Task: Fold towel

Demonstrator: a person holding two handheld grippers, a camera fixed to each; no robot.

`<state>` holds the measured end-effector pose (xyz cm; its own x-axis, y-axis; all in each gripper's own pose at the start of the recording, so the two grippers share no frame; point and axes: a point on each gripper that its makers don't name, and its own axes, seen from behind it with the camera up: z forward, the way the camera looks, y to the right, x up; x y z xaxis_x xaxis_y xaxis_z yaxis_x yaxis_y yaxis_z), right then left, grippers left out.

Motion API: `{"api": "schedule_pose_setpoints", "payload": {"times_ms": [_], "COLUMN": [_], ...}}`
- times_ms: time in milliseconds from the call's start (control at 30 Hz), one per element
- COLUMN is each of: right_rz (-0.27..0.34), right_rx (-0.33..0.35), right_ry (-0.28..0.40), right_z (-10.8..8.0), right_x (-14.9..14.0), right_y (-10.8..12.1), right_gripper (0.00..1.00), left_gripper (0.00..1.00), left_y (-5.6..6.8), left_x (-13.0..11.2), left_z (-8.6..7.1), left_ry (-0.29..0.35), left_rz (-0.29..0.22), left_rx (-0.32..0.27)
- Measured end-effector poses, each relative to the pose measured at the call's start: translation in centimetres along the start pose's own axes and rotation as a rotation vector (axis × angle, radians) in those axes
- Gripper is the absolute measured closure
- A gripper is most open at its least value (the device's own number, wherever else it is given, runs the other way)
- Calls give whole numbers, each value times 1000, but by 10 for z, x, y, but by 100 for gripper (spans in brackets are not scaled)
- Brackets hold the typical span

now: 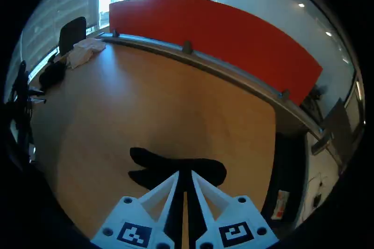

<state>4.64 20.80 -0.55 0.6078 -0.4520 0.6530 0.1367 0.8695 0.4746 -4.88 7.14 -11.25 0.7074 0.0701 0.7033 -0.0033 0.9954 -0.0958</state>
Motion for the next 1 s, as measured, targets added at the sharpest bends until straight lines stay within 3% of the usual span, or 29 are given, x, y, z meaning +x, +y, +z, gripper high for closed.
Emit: {"api": "schedule_pose_setpoints", "payload": {"times_ms": [300, 1000], "right_rz": [-9, 77], "right_rx": [-27, -82], "right_ry": [-101, -293], "right_z": [-6, -4], "right_x": [-60, -179], "right_y": [8, 14], "right_gripper": [95, 95], "left_gripper": [3, 3], "left_y": [7, 11], "left_x": [-2, -3], "left_z": [0, -3], "left_ry": [-3, -3], "left_rz": [4, 15], "left_rx": [-6, -6]}}
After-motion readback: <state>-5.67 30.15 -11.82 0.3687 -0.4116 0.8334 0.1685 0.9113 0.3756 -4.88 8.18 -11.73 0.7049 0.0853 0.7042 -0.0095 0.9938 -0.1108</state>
